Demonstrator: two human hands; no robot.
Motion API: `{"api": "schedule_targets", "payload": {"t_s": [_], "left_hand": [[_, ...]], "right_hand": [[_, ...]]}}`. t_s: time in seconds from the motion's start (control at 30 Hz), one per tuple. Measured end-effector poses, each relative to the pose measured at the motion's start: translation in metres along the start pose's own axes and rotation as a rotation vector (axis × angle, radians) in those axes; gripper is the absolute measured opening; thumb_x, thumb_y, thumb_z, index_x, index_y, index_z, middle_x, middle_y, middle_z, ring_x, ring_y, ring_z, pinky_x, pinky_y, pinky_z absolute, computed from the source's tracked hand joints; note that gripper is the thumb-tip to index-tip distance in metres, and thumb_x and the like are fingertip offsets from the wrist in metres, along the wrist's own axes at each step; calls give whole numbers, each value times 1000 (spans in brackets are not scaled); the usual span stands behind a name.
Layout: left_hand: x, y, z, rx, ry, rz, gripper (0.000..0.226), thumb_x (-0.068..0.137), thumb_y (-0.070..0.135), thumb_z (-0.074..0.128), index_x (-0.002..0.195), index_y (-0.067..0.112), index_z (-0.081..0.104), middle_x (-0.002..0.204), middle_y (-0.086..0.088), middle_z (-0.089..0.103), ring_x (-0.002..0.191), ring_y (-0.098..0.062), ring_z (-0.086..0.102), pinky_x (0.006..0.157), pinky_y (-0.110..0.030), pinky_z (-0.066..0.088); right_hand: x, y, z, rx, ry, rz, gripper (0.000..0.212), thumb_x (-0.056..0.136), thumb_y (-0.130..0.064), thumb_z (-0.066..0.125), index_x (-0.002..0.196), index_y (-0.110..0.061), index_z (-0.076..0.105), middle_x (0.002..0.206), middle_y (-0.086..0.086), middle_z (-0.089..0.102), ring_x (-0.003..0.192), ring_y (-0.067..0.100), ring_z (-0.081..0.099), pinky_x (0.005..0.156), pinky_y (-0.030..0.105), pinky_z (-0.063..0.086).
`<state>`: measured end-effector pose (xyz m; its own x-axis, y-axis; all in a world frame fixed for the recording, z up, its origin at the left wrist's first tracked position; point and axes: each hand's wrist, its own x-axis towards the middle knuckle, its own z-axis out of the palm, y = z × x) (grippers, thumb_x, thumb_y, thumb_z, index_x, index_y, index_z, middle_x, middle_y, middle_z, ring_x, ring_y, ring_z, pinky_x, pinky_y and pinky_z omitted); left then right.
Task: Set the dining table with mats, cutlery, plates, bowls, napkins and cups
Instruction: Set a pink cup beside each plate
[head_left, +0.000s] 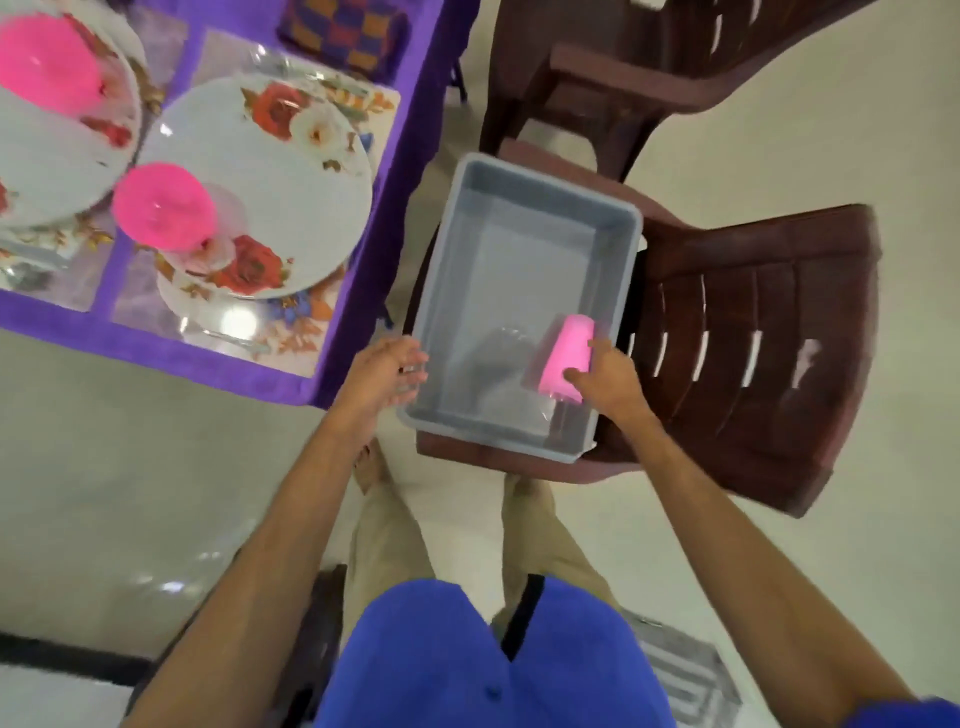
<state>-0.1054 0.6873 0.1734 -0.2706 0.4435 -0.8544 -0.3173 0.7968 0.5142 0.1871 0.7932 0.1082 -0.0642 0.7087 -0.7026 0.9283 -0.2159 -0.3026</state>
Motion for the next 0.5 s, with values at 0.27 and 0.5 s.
{"api": "schedule_targets", "payload": {"t_s": [0.27,0.5], "left_hand": [[37,-30,49,-232,147,18,25,103,34,61,122,19,68,112,0,78,97,-18,75,87,-35,59],[0,-80,52,-371,262,-103,27,105,32,57,125,16,68,114,-2,78,103,-21,76,96,-40,58]], "right_hand": [[110,21,31,-1245,-264,-558,101,72,-48,84,154,-37,26,165,13,11,151,53,10,106,77,30],[119,4,38,-1233,-332,-699,94,59,-47,88,138,-29,42,131,4,47,126,38,49,91,75,43]]}}
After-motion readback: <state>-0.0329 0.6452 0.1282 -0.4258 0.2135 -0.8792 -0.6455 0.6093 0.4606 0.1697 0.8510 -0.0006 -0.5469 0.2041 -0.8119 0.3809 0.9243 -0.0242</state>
